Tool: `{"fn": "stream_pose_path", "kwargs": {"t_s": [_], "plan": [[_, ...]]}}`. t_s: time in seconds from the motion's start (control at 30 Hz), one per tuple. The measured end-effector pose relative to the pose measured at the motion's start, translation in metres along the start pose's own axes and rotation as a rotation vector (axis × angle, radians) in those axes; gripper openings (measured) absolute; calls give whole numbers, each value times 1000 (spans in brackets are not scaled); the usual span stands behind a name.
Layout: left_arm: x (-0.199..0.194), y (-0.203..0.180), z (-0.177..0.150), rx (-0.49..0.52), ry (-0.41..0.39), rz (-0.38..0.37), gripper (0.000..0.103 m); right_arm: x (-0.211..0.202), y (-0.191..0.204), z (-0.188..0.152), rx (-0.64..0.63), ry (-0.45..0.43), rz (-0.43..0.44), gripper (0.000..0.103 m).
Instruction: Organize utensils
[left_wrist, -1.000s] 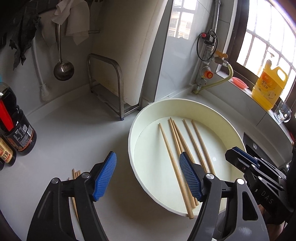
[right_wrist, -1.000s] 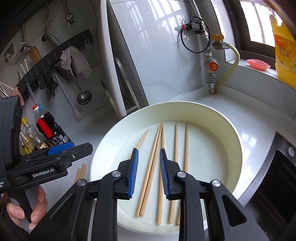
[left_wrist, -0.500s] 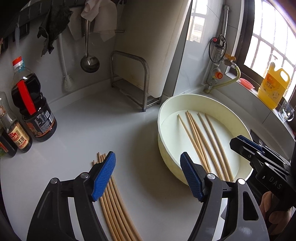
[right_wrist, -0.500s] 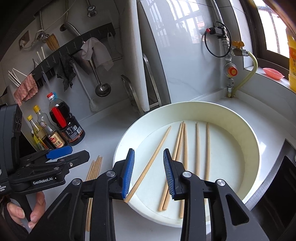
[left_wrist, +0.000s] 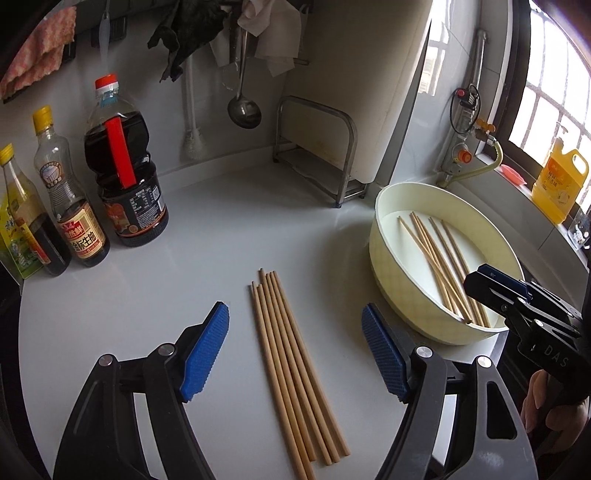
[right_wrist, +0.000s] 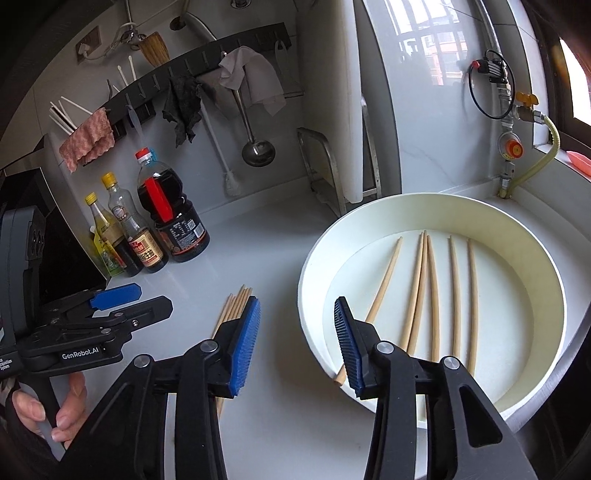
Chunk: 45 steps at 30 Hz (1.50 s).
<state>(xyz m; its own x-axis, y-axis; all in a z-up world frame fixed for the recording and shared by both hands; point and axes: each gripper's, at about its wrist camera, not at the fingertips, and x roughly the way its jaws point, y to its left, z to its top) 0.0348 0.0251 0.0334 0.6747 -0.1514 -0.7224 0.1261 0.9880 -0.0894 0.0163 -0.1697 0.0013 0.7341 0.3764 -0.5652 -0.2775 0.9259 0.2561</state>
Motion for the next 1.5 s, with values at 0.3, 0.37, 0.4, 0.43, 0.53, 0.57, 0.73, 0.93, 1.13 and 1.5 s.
{"fn": "stream_pose_path", "kwargs": {"t_s": [0.3, 0.37, 0.4, 0.43, 0.53, 0.57, 0.73, 0.93, 1.13, 1.5], "plan": [[-11, 40, -18, -74, 1, 34, 73, 9, 32, -12, -49, 31, 68, 46], [-13, 46, -23, -84, 3, 41, 73, 12, 38, -15, -63, 43, 76, 46], [-14, 50, -26, -90, 5, 44, 73, 14, 42, -17, -70, 49, 80, 46], [-14, 53, -28, -94, 8, 48, 73, 16, 45, -19, -75, 55, 84, 46], [-15, 63, -37, -108, 13, 66, 74, 22, 54, -25, -93, 75, 96, 46], [-16, 66, -40, -115, 13, 74, 74, 23, 57, -26, -100, 78, 98, 46], [-12, 78, -54, -153, 30, 76, 74, 28, 69, -33, -123, 89, 109, 47], [-11, 87, -65, -168, 38, 92, 74, 36, 78, -42, -143, 112, 120, 47], [-10, 97, -72, -188, 55, 107, 75, 44, 86, -48, -173, 134, 120, 47], [2, 101, -80, -189, 85, 109, 76, 62, 87, -61, -192, 187, 104, 51]]}}
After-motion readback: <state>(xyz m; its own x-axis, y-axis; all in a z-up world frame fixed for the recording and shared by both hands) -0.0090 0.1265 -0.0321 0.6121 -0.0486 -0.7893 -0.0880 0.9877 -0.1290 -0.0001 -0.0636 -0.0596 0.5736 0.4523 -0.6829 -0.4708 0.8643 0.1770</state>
